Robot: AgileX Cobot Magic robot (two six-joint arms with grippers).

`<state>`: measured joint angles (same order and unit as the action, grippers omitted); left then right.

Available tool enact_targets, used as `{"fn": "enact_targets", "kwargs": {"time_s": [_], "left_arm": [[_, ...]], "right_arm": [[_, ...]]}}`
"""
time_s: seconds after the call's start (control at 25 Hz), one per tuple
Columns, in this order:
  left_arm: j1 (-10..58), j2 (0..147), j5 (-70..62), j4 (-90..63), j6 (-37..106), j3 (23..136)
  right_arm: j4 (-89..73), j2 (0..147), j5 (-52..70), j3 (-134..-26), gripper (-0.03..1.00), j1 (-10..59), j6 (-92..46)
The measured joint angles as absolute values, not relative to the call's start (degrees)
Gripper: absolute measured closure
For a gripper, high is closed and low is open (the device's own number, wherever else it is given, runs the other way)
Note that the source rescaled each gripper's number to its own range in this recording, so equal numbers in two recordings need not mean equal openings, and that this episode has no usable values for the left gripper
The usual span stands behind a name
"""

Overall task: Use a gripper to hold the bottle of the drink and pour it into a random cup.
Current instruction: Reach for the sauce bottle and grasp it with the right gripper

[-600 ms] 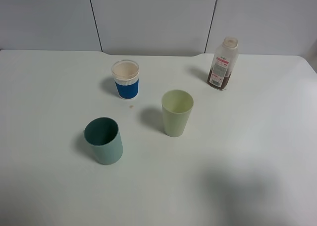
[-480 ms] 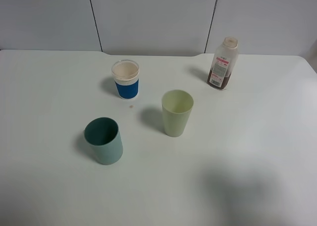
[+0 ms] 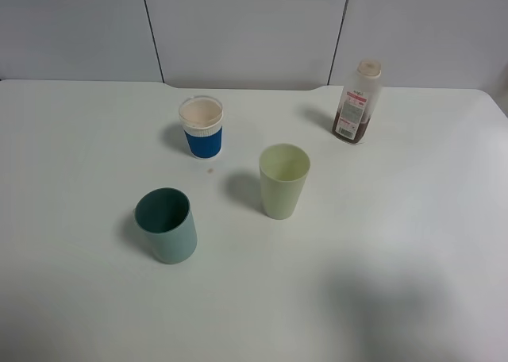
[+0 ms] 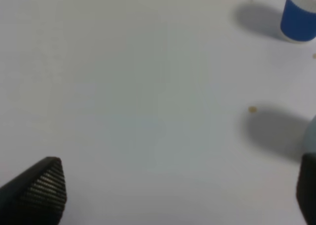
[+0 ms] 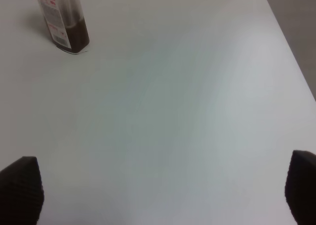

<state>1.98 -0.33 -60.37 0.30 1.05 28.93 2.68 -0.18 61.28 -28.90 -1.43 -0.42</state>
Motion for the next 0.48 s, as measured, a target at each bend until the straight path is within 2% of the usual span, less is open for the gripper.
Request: {"fn": "enact_targets", "kwargs": {"time_s": [0.48], "left_arm": [[1.98,-0.33,-60.37,0.3,1.05,28.93]], "right_arm": [[2.68,-0.18,61.28,-28.9,-0.03,-1.43,-0.42]]}}
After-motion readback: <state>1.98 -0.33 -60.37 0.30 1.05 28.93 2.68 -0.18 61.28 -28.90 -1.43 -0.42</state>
